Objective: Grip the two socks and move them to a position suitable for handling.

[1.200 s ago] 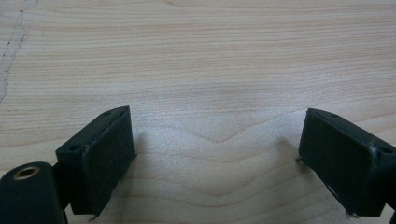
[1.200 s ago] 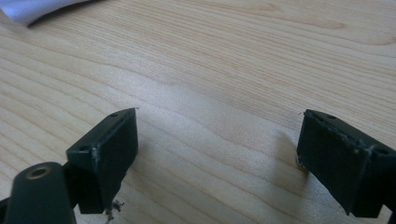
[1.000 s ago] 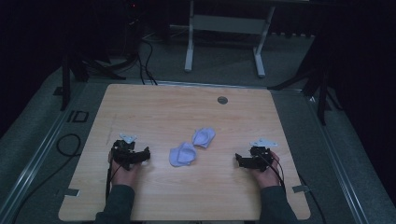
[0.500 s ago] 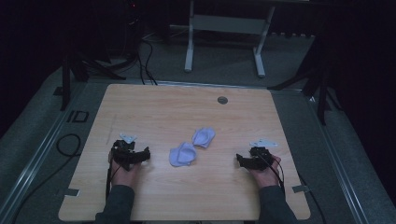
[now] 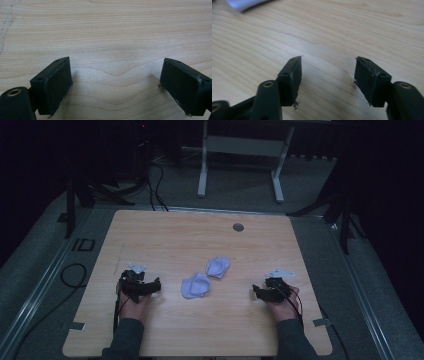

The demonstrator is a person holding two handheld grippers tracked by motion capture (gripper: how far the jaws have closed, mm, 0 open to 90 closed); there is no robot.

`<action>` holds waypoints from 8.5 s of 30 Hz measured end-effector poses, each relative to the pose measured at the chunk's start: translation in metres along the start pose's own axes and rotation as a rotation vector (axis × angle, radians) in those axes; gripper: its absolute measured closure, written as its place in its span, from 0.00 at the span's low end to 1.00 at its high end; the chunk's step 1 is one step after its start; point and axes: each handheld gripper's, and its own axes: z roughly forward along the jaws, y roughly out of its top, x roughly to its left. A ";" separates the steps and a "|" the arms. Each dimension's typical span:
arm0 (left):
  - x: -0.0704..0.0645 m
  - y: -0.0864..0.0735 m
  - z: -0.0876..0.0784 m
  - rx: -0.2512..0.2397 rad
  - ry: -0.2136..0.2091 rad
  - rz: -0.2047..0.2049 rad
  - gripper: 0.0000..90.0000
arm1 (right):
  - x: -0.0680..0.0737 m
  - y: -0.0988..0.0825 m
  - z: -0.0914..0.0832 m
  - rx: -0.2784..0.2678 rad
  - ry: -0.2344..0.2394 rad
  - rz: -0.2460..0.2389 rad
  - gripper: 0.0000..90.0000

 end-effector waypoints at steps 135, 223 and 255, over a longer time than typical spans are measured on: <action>-0.093 -0.020 -0.031 -0.009 -0.434 0.386 1.00 | 0.173 0.052 0.047 0.027 0.302 -0.341 0.99; -0.099 -0.026 -0.041 0.010 -0.440 0.431 0.90 | 0.082 0.008 0.004 0.084 0.225 -0.215 0.71; -0.080 -0.017 -0.041 -0.045 -0.423 0.332 0.80 | 0.070 0.074 0.009 0.003 0.173 -0.138 0.54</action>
